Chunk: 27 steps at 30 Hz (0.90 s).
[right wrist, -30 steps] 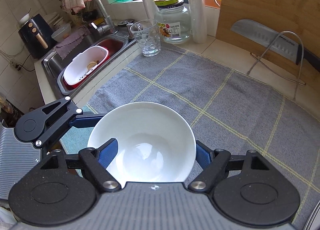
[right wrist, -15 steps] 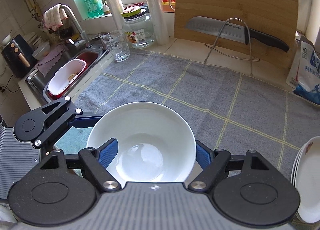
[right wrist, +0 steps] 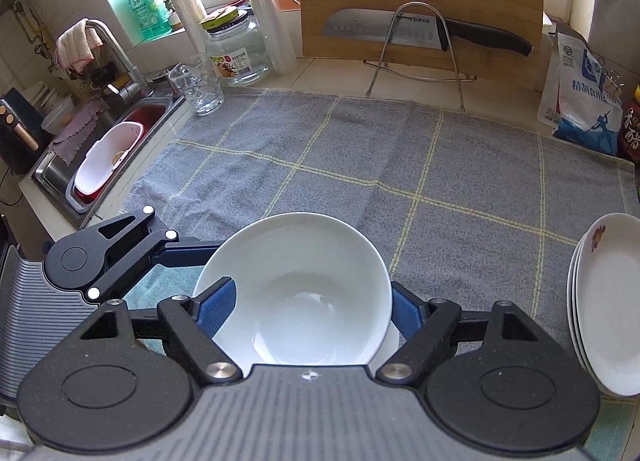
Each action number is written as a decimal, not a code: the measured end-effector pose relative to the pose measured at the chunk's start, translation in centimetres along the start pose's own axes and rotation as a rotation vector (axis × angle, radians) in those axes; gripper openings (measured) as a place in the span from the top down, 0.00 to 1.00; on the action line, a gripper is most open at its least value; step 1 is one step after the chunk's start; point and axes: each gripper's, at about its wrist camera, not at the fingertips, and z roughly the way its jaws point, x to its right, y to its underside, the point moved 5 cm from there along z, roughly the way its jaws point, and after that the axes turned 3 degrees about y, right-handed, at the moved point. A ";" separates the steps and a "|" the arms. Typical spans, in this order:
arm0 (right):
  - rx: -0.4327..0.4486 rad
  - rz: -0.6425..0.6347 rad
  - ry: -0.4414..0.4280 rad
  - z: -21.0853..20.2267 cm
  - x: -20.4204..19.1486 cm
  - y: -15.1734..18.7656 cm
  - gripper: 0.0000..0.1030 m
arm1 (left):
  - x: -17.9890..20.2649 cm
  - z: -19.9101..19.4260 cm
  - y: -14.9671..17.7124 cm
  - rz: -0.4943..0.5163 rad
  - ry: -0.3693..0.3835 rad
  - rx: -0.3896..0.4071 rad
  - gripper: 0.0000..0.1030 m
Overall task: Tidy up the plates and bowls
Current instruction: 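Lift the floral bowl with the right tool and carry it to the bowl stack, then lower the bowl onto the stack and open the right tool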
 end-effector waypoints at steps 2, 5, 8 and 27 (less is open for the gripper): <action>-0.006 0.006 0.000 0.2 0.3 0.2 0.17 | 0.0 0.3 0.1 -0.001 0.005 -0.008 0.08; -0.011 0.017 -0.004 0.4 0.6 0.4 0.17 | 0.0 0.6 0.2 0.000 0.008 -0.020 0.08; -0.014 0.021 -0.005 0.7 0.7 0.5 0.17 | -0.1 0.9 0.3 -0.004 0.013 -0.031 0.08; -0.017 0.028 0.013 1.8 1.2 0.7 0.16 | -0.3 1.6 0.6 -0.003 0.041 -0.073 0.06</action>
